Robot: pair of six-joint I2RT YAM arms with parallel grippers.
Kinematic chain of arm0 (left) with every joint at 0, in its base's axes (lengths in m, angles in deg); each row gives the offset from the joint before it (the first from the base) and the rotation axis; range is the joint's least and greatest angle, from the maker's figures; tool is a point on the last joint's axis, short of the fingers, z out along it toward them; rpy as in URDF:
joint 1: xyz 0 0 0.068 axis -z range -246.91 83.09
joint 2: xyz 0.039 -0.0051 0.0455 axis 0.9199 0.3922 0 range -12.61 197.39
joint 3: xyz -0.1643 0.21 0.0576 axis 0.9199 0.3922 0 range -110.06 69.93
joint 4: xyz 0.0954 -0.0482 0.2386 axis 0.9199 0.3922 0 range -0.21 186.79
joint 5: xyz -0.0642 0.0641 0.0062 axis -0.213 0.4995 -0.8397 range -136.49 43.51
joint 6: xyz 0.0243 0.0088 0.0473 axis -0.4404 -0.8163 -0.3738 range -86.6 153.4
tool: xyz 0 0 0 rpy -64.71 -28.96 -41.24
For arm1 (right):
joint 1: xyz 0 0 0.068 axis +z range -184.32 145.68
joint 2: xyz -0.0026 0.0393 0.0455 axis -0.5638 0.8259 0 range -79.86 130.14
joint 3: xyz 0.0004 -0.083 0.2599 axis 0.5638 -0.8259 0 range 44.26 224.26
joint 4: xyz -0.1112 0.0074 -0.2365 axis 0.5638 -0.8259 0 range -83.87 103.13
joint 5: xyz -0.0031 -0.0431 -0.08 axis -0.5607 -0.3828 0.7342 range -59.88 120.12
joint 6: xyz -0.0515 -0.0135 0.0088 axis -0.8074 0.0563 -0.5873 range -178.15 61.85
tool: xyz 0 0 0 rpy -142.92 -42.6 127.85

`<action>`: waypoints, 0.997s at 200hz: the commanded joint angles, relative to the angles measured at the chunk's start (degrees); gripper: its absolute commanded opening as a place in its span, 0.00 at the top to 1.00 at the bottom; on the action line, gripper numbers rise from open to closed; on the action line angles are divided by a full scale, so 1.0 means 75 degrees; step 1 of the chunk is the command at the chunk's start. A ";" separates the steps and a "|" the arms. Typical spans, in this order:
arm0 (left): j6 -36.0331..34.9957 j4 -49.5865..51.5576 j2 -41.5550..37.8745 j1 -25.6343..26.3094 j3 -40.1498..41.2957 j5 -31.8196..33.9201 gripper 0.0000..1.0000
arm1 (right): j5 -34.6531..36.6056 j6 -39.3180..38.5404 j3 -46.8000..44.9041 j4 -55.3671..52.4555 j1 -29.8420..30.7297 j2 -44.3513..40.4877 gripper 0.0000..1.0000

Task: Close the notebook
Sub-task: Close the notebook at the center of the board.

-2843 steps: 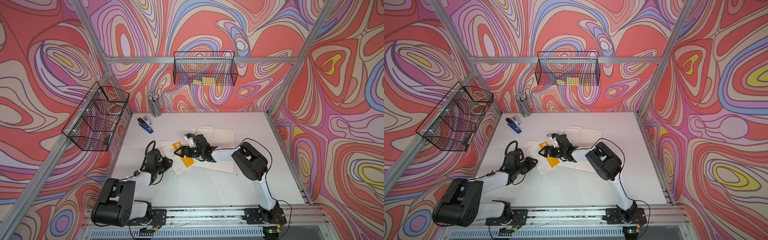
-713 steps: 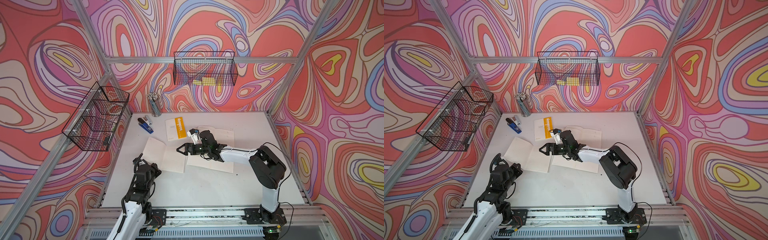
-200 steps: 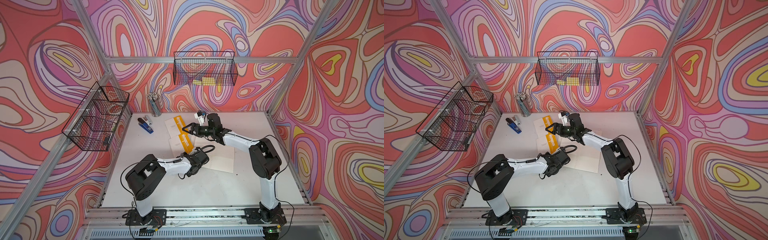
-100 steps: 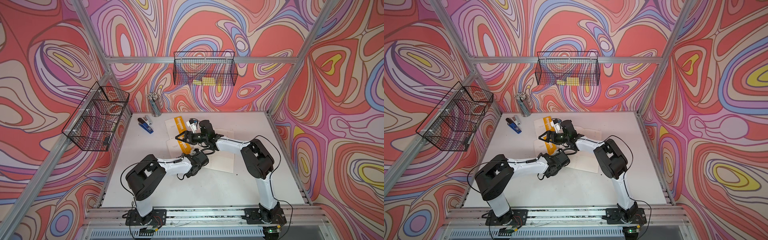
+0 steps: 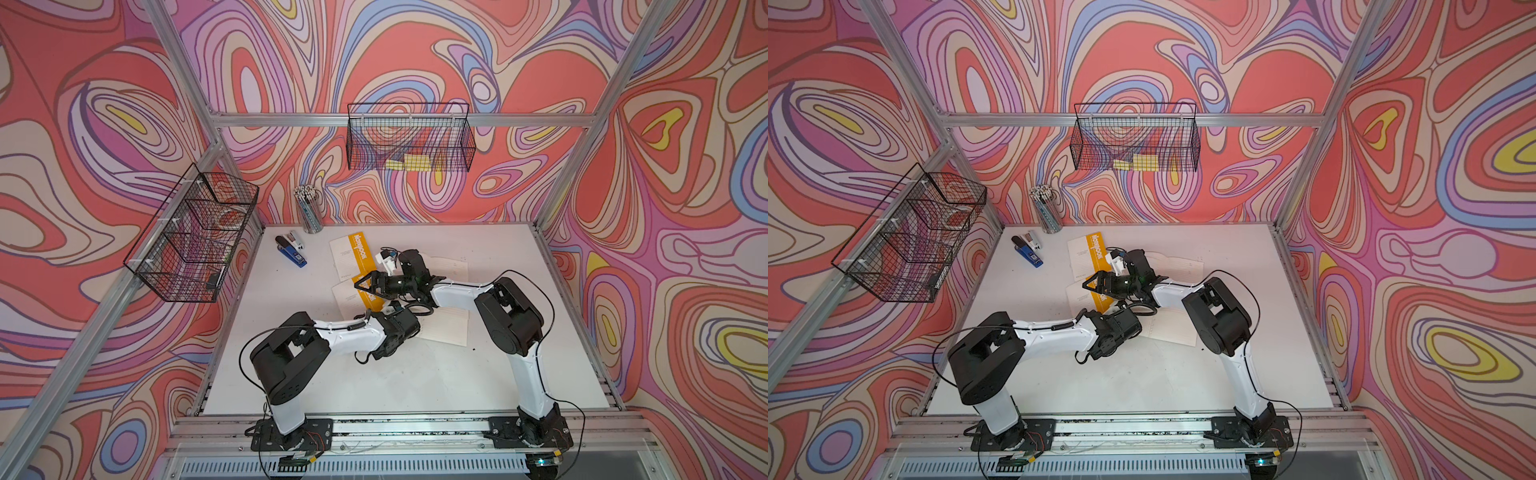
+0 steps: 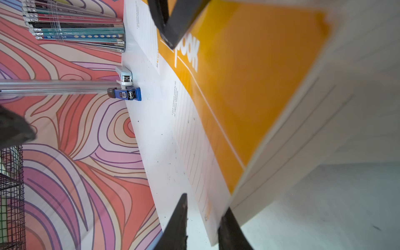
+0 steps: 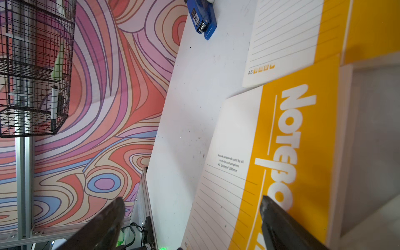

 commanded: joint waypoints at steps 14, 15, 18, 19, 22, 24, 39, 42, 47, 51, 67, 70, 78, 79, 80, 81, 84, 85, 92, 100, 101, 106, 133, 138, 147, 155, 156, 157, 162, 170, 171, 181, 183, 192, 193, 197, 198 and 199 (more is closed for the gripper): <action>0.0584 0.0598 -0.0896 0.0129 -0.0236 -0.0675 0.65 | 0.0076 -0.0179 -0.0115 -0.0082 0.0075 0.0139 0.02; 0.0584 0.0596 -0.0922 0.0125 -0.0235 -0.0715 0.65 | 0.0076 -0.0181 -0.0118 -0.0088 0.0076 0.0146 0.02; 0.0575 0.0593 -0.1003 0.0137 -0.0226 -0.0823 0.64 | 0.0076 -0.0182 -0.0117 -0.0085 0.0079 0.0145 0.02; 0.0568 0.0593 -0.1028 0.0135 -0.0225 -0.0859 0.64 | 0.0076 -0.0182 -0.0119 -0.0084 0.0078 0.0144 0.02; 0.0552 0.0575 -0.1109 0.0133 -0.0218 -0.0965 0.64 | 0.0076 -0.0181 -0.0120 -0.0085 0.0077 0.0142 0.02; 0.0535 0.0565 -0.1167 0.0138 -0.0207 -0.1044 0.64 | 0.0076 -0.0176 -0.0126 -0.0090 0.0075 0.0151 0.02; 0.0418 0.0436 -0.1567 0.0144 -0.0114 -0.1499 0.63 | 0.0076 -0.0182 -0.0135 -0.0072 0.0083 0.0147 0.02; 0.0384 0.0403 -0.1639 0.0134 -0.0093 -0.1619 0.62 | 0.0077 -0.0177 -0.0153 -0.0063 0.0078 0.0146 0.02; 0.0315 0.0340 -0.1745 0.0133 -0.0053 -0.1797 0.62 | 0.0082 -0.0165 -0.0157 -0.0056 0.0070 0.0145 0.02; 0.0278 0.0283 -0.1836 0.0133 -0.0021 -0.1925 0.62 | 0.0076 -0.0170 -0.0169 -0.0041 0.0076 0.0148 0.02; 0.0205 0.0189 -0.2002 0.0133 0.0068 -0.2310 0.61 | 0.0098 -0.0159 -0.0200 -0.0025 0.0074 0.0142 0.02; 0.0219 0.0194 -0.2004 0.0138 0.0069 -0.2340 0.60 | 0.0098 -0.0160 -0.0196 -0.0025 0.0087 0.0149 0.02; 0.0237 0.0220 -0.1974 0.0133 0.0093 -0.2425 0.60 | 0.0093 -0.0154 -0.0208 -0.0013 0.0078 0.0133 0.02; 0.0241 0.0231 -0.1965 0.0133 0.0093 -0.2433 0.60 | 0.0090 -0.0156 -0.0211 -0.0013 0.0077 0.0131 0.02; 0.0242 0.0248 -0.1949 0.0133 0.0093 -0.2449 0.60 | 0.0089 -0.0152 -0.0207 -0.0013 0.0077 0.0137 0.02; 0.0255 0.0256 -0.1934 0.0133 0.0093 -0.2457 0.60 | 0.0094 -0.0155 -0.0216 -0.0013 0.0077 0.0134 0.02; 0.0291 0.0321 -0.1891 0.0133 0.0077 -0.2473 0.60 | 0.0094 -0.0159 -0.0225 -0.0013 0.0077 0.0128 0.02; 0.0302 0.0334 -0.1882 0.0133 0.0073 -0.2481 0.60 | 0.0091 -0.0159 -0.0225 -0.0007 0.0077 0.0123 0.02; 0.0396 0.0491 -0.1761 0.0140 0.0036 -0.2532 0.60 | 0.0098 -0.0148 -0.0237 -0.0001 0.0077 0.0112 0.02; 0.0516 0.0643 -0.1630 0.0142 0.0003 -0.2547 0.59 | 0.0098 -0.0158 -0.0251 -0.0004 0.0077 0.0095 0.02; 0.0538 0.0665 -0.1611 0.0143 -0.0005 -0.2547 0.59 | 0.0093 -0.0159 -0.0256 -0.0003 0.0077 0.0084 0.02; 0.0646 0.0769 -0.1531 0.0159 -0.0023 -0.2504 0.59 | 0.0099 -0.0157 -0.0261 -0.0007 0.0081 0.0068 0.02; 0.1065 0.0967 -0.1336 0.0313 0.0028 -0.2438 0.59 | 0.0118 -0.0239 -0.0237 -0.0128 0.0077 0.0001 0.02; 0.1132 0.1003 -0.1315 0.0349 0.0036 -0.2463 0.58 | 0.0128 -0.0248 -0.0227 -0.0141 0.0073 -0.0016 0.02; 0.1289 0.1082 -0.1270 0.0403 0.0026 -0.2483 0.53 | 0.0125 -0.0263 -0.0206 -0.0184 0.0077 -0.0021 0.02; 0.1415 0.1173 -0.1242 0.0421 0.0002 -0.2574 0.45 | 0.0123 -0.0266 -0.0185 -0.0200 0.0081 -0.0023 0.02; 0.1427 0.1182 -0.1241 0.0429 0.0001 -0.2584 0.45 | 0.0123 -0.0265 -0.0176 -0.0200 0.0079 -0.0023 0.02; 0.1433 0.1186 -0.1241 0.0433 0.0000 -0.2601 0.43 | 0.0123 -0.0265 -0.0172 -0.0206 0.0078 -0.0022 0.02; 0.1459 0.1195 -0.1249 0.0476 -0.0001 -0.2674 0.38 | 0.0121 -0.0281 -0.0167 -0.0218 0.0077 -0.0022 0.02; 0.1457 0.1152 -0.1323 0.0562 0.0038 -0.2774 0.32 | 0.0114 -0.0282 -0.0150 -0.0230 0.0072 -0.0024 0.02; 0.1454 0.1142 -0.1335 0.0570 0.0042 -0.2790 0.32 | 0.0118 -0.0279 -0.0147 -0.0233 0.0080 -0.0023 0.02; 0.1367 0.1034 -0.1502 0.0640 0.0086 -0.3038 0.27 | 0.0110 -0.0288 -0.0122 -0.0242 0.0077 -0.0025 0.02; 0.1354 0.1014 -0.1546 0.0646 0.0091 -0.3086 0.26 | 0.0114 -0.0297 -0.0121 -0.0246 0.0077 -0.0026 0.02; 0.1279 0.0934 -0.1764 0.0671 0.0132 -0.3368 0.24 | 0.0123 -0.0317 -0.0112 -0.0279 0.0076 -0.0025 0.01; 0.1271 0.0927 -0.1778 0.0672 0.0136 -0.3403 0.24 | 0.0123 -0.0314 -0.0110 -0.0281 0.0077 -0.0024 0.02; 0.1240 0.0894 -0.1894 0.0673 0.0148 -0.3524 0.24 | 0.0123 -0.0331 -0.0103 -0.0299 0.0077 -0.0027 0.02; 0.1234 0.0890 -0.1925 0.0672 0.0150 -0.3557 0.24 | 0.0123 -0.0327 -0.0100 -0.0302 0.0077 -0.0030 0.02; 0.1231 0.0882 -0.1952 0.0672 0.0157 -0.3585 0.24 | 0.0117 -0.0325 -0.0104 -0.0310 0.0077 -0.0026 0.02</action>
